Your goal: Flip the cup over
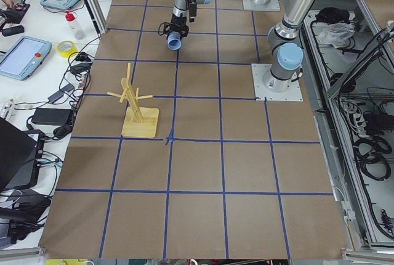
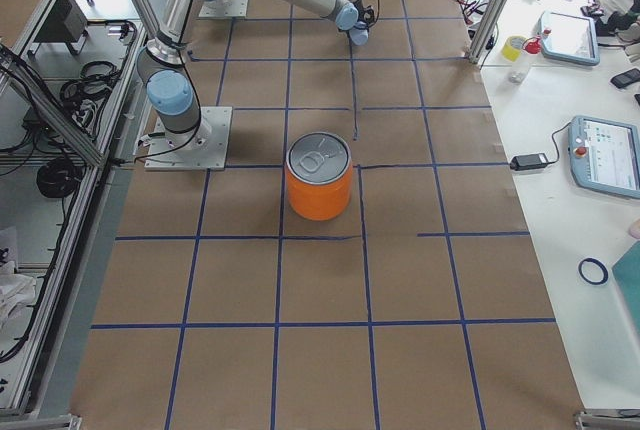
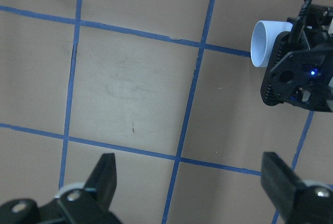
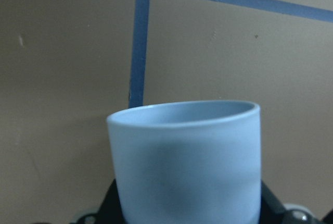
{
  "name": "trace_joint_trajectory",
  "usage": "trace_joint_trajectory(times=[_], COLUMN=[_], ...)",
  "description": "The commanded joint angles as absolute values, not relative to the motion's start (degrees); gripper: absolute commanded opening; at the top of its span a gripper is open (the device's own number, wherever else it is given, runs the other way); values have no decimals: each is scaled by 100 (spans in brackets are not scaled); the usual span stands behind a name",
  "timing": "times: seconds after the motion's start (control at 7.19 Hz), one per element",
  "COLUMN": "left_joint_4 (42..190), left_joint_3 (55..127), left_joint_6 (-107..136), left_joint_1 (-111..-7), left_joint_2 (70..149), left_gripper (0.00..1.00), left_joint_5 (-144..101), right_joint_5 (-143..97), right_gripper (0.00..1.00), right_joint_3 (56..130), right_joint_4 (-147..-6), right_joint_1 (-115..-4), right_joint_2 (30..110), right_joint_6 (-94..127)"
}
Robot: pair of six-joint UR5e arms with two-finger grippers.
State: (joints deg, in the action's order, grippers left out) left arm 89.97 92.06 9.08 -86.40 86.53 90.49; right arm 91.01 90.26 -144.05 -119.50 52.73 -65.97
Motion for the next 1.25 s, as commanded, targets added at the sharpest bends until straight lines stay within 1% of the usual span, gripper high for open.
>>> trace_joint_trajectory(times=[0.0, 0.28, 0.56, 0.7, 0.83, 0.97, 1.11], left_joint_4=[8913, 8527, 7713, 7195, 6920, 6908, 6908], left_joint_3=[9246, 9394, 9754, 10026, 10324, 10606, 10748], left_joint_6=[469, 81, -289, -412, -683, -1373, -1797], left_joint_1=[-8237, -7763, -7262, -7164, -7093, -6901, -6865], left_joint_2=[8718, 8946, 9358, 9647, 9781, 9965, 10202], left_gripper=[100, 100, 100, 100, 100, 100, 100], left_joint_5=[8616, 7792, 7008, 6465, 5868, 5453, 4753], right_joint_5=[8948, 8842, 8842, 8589, 8100, 8060, 8060], right_gripper=[100, 100, 100, 99, 100, 100, 100], right_joint_3=[9026, 9000, 8930, 8921, 8956, 8973, 8965], right_joint_4=[-14414, -14414, -14396, -14457, -14388, -14161, -13602], right_joint_1=[-11909, -11900, -11839, -11656, -11228, -10754, -10358], right_joint_2=[5265, 5300, 5536, 5720, 5948, 6316, 6711], right_joint_6=[-6531, -6346, -6320, -5832, -5175, -5098, -4462])
